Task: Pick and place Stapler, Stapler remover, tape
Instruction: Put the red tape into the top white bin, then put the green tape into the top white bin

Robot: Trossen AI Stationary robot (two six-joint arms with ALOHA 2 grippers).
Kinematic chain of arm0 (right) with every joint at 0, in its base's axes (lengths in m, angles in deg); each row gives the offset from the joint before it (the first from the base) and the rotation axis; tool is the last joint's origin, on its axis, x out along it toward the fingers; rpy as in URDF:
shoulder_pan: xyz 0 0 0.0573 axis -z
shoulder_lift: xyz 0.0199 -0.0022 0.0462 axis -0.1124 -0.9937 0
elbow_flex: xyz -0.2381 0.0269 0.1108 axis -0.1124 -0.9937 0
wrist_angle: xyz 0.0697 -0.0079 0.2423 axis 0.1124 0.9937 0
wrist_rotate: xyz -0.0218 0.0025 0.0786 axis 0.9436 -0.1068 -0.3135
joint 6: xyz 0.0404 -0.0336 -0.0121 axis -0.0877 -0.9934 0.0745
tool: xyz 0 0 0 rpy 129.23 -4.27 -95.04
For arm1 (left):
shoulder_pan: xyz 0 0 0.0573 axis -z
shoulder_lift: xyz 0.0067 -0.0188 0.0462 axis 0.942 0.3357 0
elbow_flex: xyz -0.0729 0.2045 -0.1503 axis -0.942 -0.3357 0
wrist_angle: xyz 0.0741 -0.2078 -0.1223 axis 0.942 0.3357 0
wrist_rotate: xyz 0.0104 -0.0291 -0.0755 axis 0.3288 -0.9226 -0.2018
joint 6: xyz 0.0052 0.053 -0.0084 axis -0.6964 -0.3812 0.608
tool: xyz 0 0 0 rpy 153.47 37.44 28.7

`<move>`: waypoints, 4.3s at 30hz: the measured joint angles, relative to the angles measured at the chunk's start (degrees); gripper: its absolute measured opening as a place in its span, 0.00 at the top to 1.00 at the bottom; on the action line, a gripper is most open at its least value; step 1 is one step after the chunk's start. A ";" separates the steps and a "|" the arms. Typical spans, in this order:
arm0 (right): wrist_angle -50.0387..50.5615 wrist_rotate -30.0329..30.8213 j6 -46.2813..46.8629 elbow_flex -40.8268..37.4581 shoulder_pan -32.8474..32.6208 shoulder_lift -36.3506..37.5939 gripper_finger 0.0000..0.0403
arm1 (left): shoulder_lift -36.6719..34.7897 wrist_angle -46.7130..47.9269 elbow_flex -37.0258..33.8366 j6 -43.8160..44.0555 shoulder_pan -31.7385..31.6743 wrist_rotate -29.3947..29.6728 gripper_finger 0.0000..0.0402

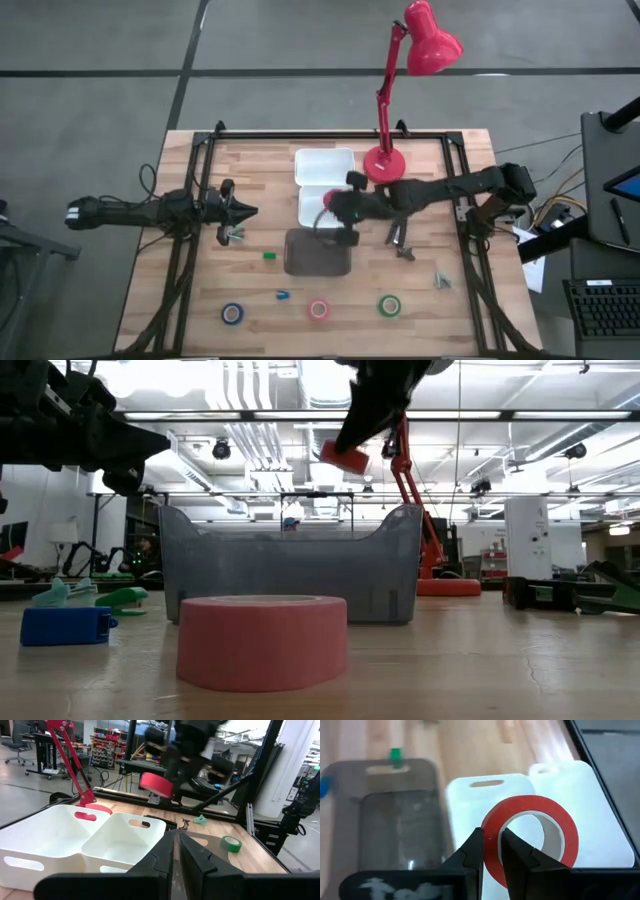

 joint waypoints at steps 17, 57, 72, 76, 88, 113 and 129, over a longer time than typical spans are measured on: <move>-10.52 -1.10 4.00 -4.69 15.07 -0.09 0.89 | 0.00 0.00 0.02 0.00 -0.02 0.00 0.92; -13.58 -9.42 5.74 -6.61 23.26 -11.61 0.76 | 0.06 0.04 0.02 0.00 0.00 0.00 0.92; -5.86 -13.31 6.38 -2.30 21.63 -9.70 0.66 | 0.07 0.04 0.00 0.00 -0.02 0.00 0.92; -2.84 -13.49 4.63 -0.24 19.48 -8.44 0.68 | 0.07 0.04 0.01 0.00 -0.02 0.00 0.92; -1.46 -13.52 -1.69 0.69 4.14 -5.95 0.73 | 0.09 0.17 0.01 -0.01 0.00 0.00 0.92; 13.99 -10.03 17.39 -1.05 -20.55 -6.27 0.75 | 0.09 0.52 0.01 -0.01 -0.01 0.00 0.92; 20.43 -12.98 35.45 -6.59 -30.43 -6.27 0.71 | 0.09 0.57 0.01 -0.01 0.00 0.00 0.92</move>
